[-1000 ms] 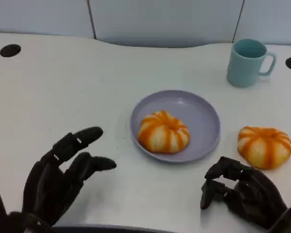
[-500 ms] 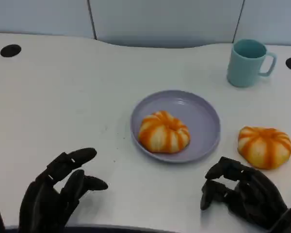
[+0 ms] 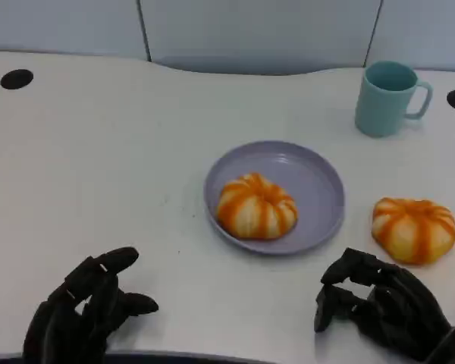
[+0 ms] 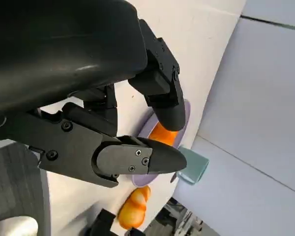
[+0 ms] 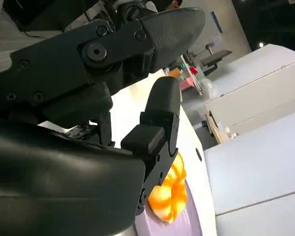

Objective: Grasp the bread from the table and place it into the plate.

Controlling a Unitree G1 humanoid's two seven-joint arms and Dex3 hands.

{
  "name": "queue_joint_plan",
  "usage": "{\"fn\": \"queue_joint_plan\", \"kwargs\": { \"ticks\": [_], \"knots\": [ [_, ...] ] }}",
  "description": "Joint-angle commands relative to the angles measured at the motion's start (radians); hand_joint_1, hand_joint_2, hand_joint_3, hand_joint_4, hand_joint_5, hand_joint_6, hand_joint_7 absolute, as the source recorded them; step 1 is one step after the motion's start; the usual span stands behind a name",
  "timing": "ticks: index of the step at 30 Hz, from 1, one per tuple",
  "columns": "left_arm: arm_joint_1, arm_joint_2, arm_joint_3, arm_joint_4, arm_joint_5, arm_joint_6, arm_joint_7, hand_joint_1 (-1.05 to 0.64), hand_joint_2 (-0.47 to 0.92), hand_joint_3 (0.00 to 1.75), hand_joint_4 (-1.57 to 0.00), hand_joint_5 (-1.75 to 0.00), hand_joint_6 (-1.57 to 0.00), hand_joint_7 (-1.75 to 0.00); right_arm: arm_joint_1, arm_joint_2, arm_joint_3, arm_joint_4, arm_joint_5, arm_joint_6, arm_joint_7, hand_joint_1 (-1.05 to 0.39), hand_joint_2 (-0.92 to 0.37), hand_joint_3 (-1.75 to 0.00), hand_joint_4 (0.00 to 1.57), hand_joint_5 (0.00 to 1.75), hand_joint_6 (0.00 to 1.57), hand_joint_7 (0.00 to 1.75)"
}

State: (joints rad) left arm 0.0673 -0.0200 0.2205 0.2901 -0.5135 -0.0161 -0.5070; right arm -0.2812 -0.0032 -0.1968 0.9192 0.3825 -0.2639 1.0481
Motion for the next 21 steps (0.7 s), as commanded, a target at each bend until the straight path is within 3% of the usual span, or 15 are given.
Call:
{"fn": "queue_joint_plan", "kwargs": {
  "ticks": [1, 7, 21],
  "knots": [
    [0.027, 0.027, 0.002, -0.03, 0.003, 0.007, -0.022, -0.65, 0.92, 0.34, -0.51, -1.43, -0.54, -0.8, 0.026, -0.015, 0.0, 0.012, -0.007, 0.006, -0.007, -0.41, -0.92, -0.07, 0.63, 1.41, 0.69, 0.96],
    [0.035, 0.023, -0.004, -0.042, 0.003, -0.007, -0.034, -0.65, 0.92, 0.34, -0.51, -1.43, -0.54, -0.8, 0.019, -0.027, 0.001, 0.017, -0.006, 0.032, -0.005, -0.44, -0.92, -0.05, 0.63, 1.41, 0.7, 0.95],
    [-0.018, -0.005, -0.015, -0.026, 0.003, -0.044, -0.048, -0.64, 0.92, 0.32, -0.56, -1.36, -0.57, -0.76, -0.042, -0.05, -0.015, 0.125, -0.016, 0.0, -0.008, -0.44, -0.92, -0.05, 0.65, 1.41, 0.72, 0.93]
  ]
}}
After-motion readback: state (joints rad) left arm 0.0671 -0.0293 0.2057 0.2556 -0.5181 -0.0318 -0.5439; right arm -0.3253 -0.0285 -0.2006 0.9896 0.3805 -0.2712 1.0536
